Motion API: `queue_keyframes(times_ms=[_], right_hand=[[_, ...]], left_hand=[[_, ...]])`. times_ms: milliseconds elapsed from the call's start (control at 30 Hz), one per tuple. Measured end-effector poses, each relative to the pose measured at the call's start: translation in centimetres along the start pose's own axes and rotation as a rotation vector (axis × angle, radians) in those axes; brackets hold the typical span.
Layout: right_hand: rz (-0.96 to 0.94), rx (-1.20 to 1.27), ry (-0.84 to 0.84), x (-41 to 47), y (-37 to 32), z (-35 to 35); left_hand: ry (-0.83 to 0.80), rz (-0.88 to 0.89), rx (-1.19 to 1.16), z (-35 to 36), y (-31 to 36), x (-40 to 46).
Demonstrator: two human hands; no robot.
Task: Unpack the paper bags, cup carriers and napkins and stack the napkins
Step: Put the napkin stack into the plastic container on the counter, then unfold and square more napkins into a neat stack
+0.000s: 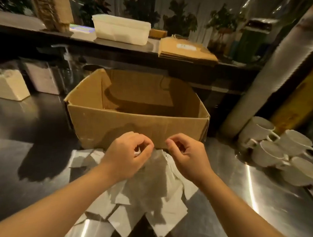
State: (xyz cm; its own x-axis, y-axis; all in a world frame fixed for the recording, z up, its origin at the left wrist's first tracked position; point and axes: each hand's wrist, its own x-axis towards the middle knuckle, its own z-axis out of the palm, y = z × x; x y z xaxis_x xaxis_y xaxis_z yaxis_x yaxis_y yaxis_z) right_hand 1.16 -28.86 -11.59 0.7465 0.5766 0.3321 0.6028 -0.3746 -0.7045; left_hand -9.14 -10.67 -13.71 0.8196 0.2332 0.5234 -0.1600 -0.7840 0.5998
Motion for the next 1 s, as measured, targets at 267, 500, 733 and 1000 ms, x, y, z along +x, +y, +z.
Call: queue_keyframes(times_ms=[267, 500, 733, 1000], right_hand=[[0.117, 0.149, 0.14, -1.7, 5.4, 3.0], [0.217, 0.252, 0.157, -2.5, 5.9, 5.2], [0.122, 0.176, 0.213, -3.4, 4.8, 6.2], [-0.026, 0.163, 0.154, -4.4, 8.0, 6.0]], left_hand=[[0.006, 0.022, 0.167, 4.8, -1.1, -0.5], [0.14, 0.01, 0.123, 5.6, -0.2, -2.1], [0.306, 0.135, 0.135, 7.3, -1.8, -4.9], [0.245, 0.001, -0.003, 7.1, -3.1, -4.3]])
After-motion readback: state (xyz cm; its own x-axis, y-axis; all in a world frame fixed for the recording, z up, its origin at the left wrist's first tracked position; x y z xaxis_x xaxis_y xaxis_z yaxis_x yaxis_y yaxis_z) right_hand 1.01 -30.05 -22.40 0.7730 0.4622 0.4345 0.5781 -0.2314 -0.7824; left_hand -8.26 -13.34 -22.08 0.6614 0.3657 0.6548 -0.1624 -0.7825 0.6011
